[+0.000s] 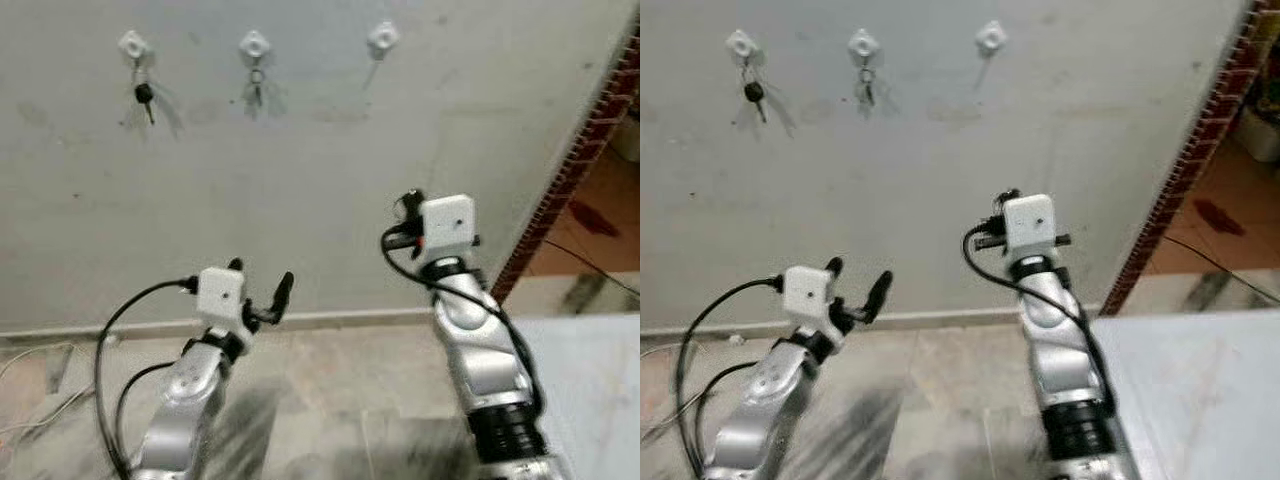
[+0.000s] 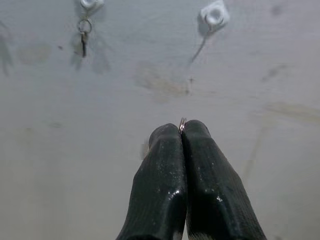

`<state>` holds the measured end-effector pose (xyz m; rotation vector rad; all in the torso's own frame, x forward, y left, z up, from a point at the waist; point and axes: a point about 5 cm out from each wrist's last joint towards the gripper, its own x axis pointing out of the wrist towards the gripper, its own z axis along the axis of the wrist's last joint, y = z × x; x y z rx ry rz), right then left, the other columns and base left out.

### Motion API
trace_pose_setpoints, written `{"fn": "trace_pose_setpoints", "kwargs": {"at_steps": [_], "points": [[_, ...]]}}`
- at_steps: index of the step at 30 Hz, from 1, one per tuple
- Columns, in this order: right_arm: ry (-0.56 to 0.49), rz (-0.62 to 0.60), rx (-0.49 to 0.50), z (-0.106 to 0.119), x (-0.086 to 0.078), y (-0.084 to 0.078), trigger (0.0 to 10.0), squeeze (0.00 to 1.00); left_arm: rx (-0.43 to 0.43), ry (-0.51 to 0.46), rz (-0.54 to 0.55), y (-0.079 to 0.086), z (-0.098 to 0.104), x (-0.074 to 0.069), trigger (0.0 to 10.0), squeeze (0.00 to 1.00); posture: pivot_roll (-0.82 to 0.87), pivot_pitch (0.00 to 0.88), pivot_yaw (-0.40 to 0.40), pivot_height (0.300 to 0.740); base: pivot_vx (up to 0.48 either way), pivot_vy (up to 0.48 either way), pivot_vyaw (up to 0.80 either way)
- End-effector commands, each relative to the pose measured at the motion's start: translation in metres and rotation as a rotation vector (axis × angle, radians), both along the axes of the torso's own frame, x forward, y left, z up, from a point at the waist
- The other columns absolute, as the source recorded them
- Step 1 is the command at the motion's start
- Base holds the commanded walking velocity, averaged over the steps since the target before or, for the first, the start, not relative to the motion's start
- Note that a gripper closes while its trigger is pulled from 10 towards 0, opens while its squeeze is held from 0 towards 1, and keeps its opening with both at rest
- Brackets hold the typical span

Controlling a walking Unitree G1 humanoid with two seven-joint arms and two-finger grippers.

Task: Hang keys on a hook

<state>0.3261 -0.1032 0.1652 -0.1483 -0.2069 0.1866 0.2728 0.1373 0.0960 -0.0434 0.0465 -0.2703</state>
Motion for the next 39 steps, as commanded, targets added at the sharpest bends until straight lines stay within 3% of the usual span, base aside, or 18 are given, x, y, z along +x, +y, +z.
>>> {"fn": "trace_pose_setpoints", "kwargs": {"at_steps": [1, 23, 32, 39], "points": [[-0.01, -0.02, -0.005, 0.002, 0.002, -0.008, 10.0, 0.0, -0.003, -0.004, -0.025, -0.007, 0.002, 0.0, 10.0, 0.0, 0.01, 0.061, 0.028, 0.74, 0.469, 0.0, 0.0], [-0.017, -0.026, -0.009, 0.002, 0.003, -0.01, 10.0, 0.0, 0.014, 0.011, 0.0, -0.004, -0.003, -0.003, 10.0, 0.0, 0.01, 0.062, 0.022, 0.74, 0.422, 0.0, 0.0], [-0.017, -0.024, -0.012, 0.001, 0.002, -0.01, 10.0, 0.0, 0.012, -0.016, 0.015, -0.003, 0.0, -0.006, 10.0, 0.0, 0.01, 0.067, 0.02, 0.74, 0.0, 0.0, 0.0], [-0.013, -0.01, -0.023, 0.0, 0.0, -0.009, 10.0, 0.0, 0.057, 0.043, 0.033, 0.003, -0.02, -0.017, 10.0, 0.0, 0.01, 0.074, 0.017, 0.74, 0.0, 0.0, 0.0]]}}
